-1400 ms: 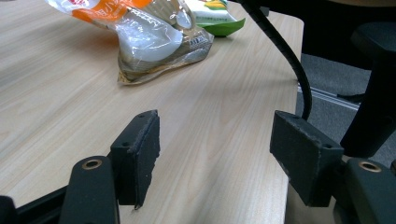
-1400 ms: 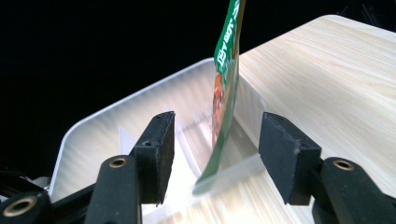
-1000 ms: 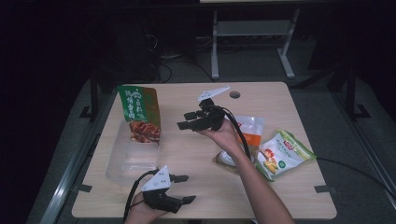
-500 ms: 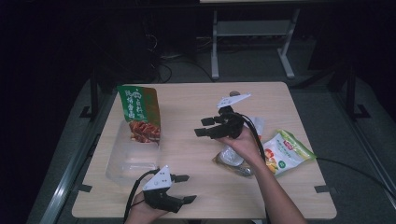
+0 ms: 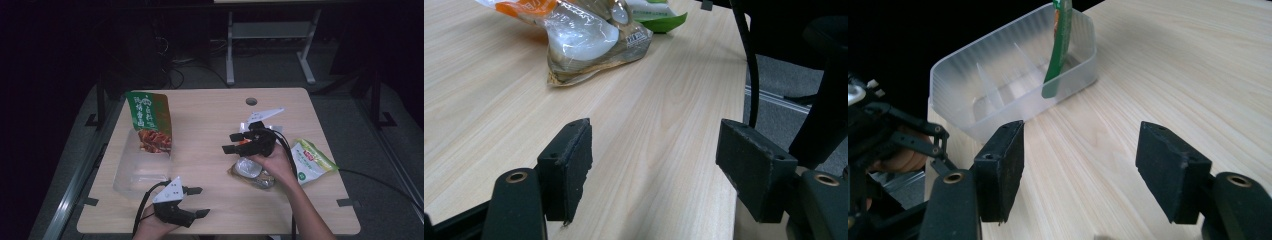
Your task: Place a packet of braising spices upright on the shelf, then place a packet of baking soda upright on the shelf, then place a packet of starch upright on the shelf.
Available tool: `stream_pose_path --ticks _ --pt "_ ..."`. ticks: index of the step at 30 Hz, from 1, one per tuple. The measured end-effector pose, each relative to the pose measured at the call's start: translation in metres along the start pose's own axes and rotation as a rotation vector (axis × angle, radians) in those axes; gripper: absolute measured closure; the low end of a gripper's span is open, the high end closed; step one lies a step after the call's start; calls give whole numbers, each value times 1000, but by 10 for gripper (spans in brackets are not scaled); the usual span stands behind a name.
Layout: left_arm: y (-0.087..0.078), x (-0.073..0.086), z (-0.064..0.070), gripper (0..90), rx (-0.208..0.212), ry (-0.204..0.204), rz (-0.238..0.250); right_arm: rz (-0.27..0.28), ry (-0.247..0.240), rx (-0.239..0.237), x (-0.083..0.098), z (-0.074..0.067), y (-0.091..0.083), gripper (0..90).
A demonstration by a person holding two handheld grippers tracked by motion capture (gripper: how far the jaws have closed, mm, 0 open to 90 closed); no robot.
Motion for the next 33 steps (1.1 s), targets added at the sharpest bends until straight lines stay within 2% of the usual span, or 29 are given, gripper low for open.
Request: stream_pose_path --ticks 6,10,14,15,22,33 --pt "0 -1 -1 304 -7 1 8 -18 8 28 14 2 -14 349" --pt "2 -2 0 304 1 -5 11 -8 12 36 21 3 -23 353" --pt "3 -1 0 304 -1 -3 5 -9 15 39 25 3 -26 353" --pt "2 -1 0 304 -2 11 1 -16 18 42 28 2 -27 352" --pt "-1 -2 -1 301 -5 7 8 -20 18 57 34 0 -34 349" --pt "-3 -3 -1 297 -14 11 9 -31 32 108 50 2 -58 353"
Point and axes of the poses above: each handheld gripper's, and its own axes: y roughly forward along the jaws, x roughly out of its underside, z roughly to its right, the point moved 4 cm from there along y, roughly forward along the jaws, and after that the axes turned 2 degrees about x, right-handed, at the moved point
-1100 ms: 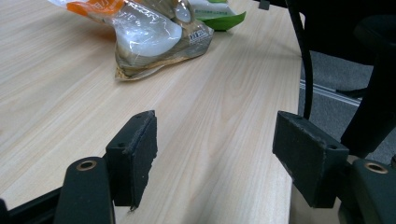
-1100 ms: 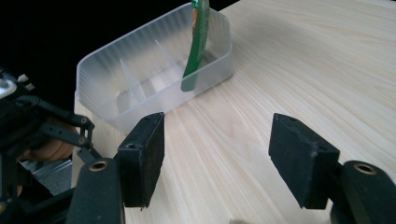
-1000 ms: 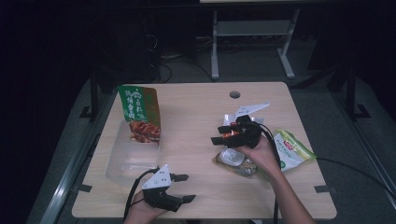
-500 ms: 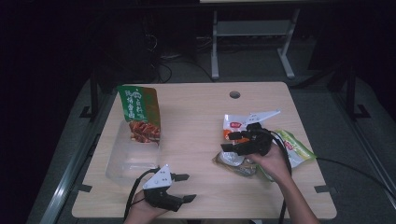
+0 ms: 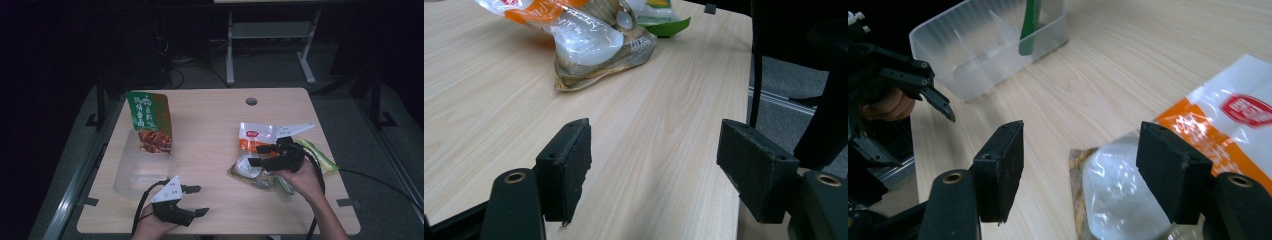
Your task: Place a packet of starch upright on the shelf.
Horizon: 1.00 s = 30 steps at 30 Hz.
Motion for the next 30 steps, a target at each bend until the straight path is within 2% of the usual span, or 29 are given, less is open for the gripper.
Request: stream_pose_path --ticks 5,8,14,18,19,20,24,30 --pt "2 1 1 297 2 -2 -4 0 6 14 9 3 -10 356" --pt "3 1 1 297 7 -2 -7 -7 21 44 17 10 -19 357" --pt "4 0 2 291 13 -2 -5 -6 34 69 23 16 -28 361" --pt "5 0 3 291 12 3 -8 -18 73 98 32 29 -35 357" --pt "5 0 3 291 12 3 -8 -18 73 98 32 29 -35 357" --pt "5 0 3 291 13 2 -8 -20 89 116 36 35 -36 356" --pt "6 0 3 291 14 2 -9 -26 122 143 43 46 -38 348" --pt "6 0 3 291 14 8 -9 -32 156 155 43 61 -30 341"
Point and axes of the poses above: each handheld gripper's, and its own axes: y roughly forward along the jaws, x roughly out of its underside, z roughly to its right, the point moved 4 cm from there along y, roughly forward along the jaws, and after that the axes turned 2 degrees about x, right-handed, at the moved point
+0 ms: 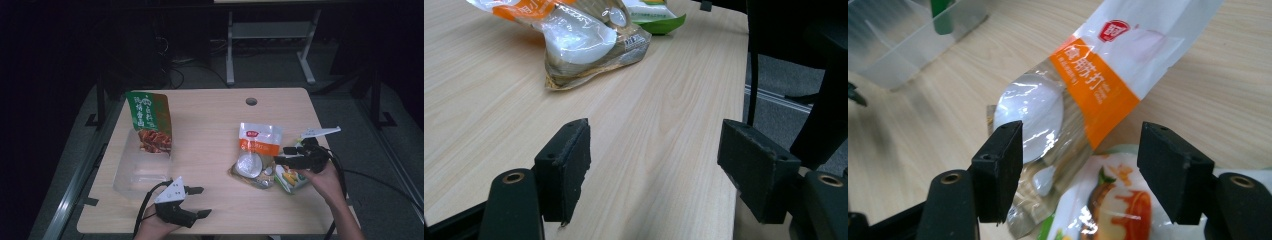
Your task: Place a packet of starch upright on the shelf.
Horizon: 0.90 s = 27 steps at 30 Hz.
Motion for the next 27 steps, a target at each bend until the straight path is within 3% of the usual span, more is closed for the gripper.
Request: stream_pose_path --ticks 5,13,22,25,27 --pt "0 0 0 291 1 4 -4 -26 28 14 -2 9 13 341" --pt "0 0 2 290 5 5 -8 -30 65 -8 -11 12 32 395" --pt "-3 -1 1 290 -1 9 -6 -43 98 -48 -21 10 52 542" --pt "-3 -1 2 290 0 6 -2 -47 90 -38 -24 10 54 563" --pt "-2 -1 1 290 -1 16 -1 -45 107 -30 -25 11 56 629"
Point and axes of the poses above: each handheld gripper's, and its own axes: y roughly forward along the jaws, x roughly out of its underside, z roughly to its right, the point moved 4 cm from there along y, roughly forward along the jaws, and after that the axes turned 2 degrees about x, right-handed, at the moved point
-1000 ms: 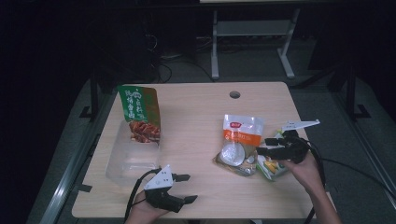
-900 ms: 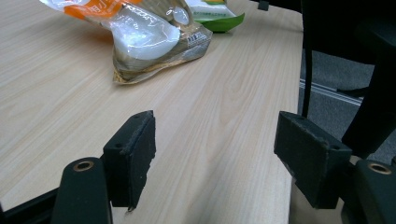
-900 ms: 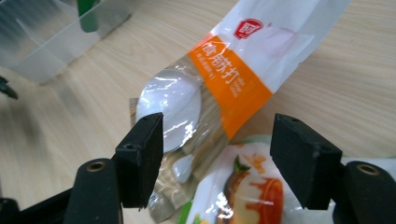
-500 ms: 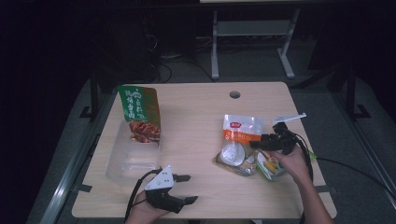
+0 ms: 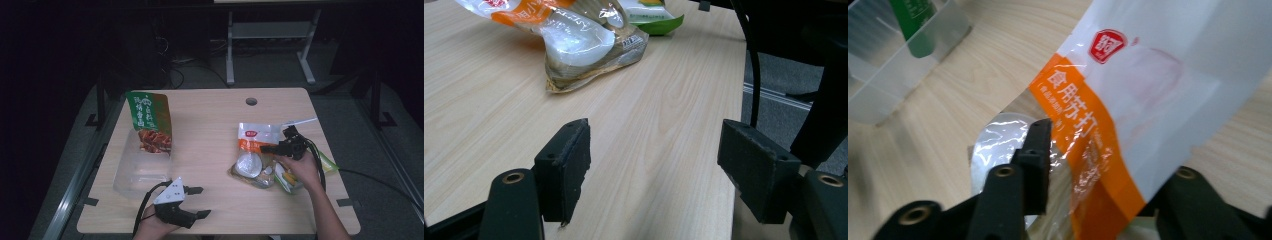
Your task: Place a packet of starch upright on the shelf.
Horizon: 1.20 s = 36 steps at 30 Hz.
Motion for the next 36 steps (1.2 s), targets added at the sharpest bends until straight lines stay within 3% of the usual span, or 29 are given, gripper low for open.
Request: stream_pose_path --ticks 6,7,11,16,25,36 --pt "1 0 1 291 2 -3 -2 -10 24 5 1 3 3 750" --pt "1 0 1 292 3 -4 -2 -4 29 0 1 3 3 804" --pt "0 0 1 292 1 4 -7 12 19 -29 0 0 1 882" --pt "-2 0 1 292 -4 -2 1 35 -32 -34 -3 -10 -4 895" --pt "-2 0 2 291 -3 0 4 84 -70 -75 -7 -29 -15 897" --pt "-4 0 2 291 -2 -6 16 96 -145 -94 -15 -57 -21 899"
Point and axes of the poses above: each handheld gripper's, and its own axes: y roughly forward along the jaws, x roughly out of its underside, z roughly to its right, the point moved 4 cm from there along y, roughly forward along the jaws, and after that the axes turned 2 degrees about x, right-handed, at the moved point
